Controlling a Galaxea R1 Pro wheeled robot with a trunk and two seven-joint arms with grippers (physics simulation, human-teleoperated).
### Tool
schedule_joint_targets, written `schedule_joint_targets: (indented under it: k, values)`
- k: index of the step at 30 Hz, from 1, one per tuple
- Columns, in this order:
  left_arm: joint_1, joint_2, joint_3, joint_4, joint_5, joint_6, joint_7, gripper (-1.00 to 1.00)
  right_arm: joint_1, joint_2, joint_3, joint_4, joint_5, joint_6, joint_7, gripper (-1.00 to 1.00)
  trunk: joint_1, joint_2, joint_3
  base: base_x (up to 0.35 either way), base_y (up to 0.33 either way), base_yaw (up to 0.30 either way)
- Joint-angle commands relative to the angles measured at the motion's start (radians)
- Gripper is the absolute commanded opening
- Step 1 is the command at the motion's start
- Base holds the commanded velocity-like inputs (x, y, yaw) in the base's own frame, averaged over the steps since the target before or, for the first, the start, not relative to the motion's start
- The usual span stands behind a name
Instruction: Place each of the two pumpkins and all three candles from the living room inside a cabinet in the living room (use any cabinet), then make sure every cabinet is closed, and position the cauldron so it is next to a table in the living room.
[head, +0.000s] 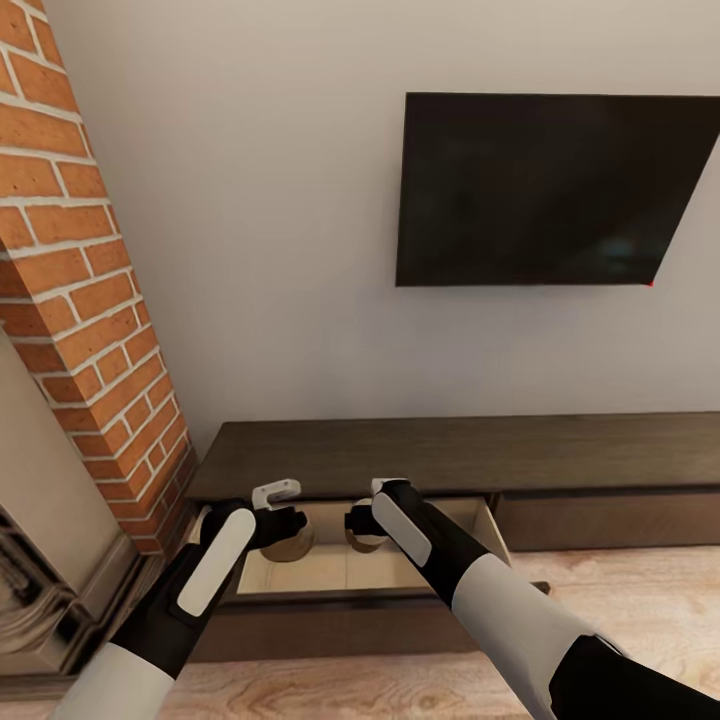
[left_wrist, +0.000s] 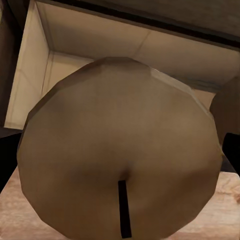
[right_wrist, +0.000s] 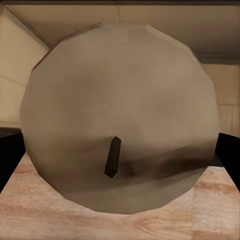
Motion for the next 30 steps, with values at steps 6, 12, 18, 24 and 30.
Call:
schedule_joint_targets:
  k: [6,12,18,24,30]
  values:
    - [-0.001,0.001,-0.008,0.000,0.008,-0.001,0.012,-1.00,-0.001,0.000,0.002,-0.002,-0.008,0.001,-0.008,-1.00,0.023,-0.043,-0.020,0.000,0.000,0.000]
    - [-0.001,0.001,-0.009,0.002,0.007,0.000,0.012,-1.00,-0.001,0.000,0.003,-0.005,-0.006,-0.001,-0.007,-1.00,0.046,-0.085,-0.039,0.000,0.000,0.000]
    - [-0.001,0.001,-0.009,0.002,0.006,0.001,0.012,-1.00,-0.001,0.000,0.003,-0.005,-0.006,0.000,-0.006,-1.00,0.069,-0.127,-0.057,0.000,0.000,0.000]
    - [-0.001,0.001,-0.009,0.002,0.006,0.001,0.012,-1.00,-0.001,0.000,0.003,-0.007,-0.007,0.000,-0.004,-1.00,0.092,-0.169,-0.076,0.000,0.000,0.000]
    - [-0.001,0.002,-0.009,0.002,0.007,0.001,0.011,-1.00,-0.001,0.000,0.003,-0.008,-0.007,0.000,-0.003,-1.00,0.107,-0.197,-0.089,0.000,0.000,0.000]
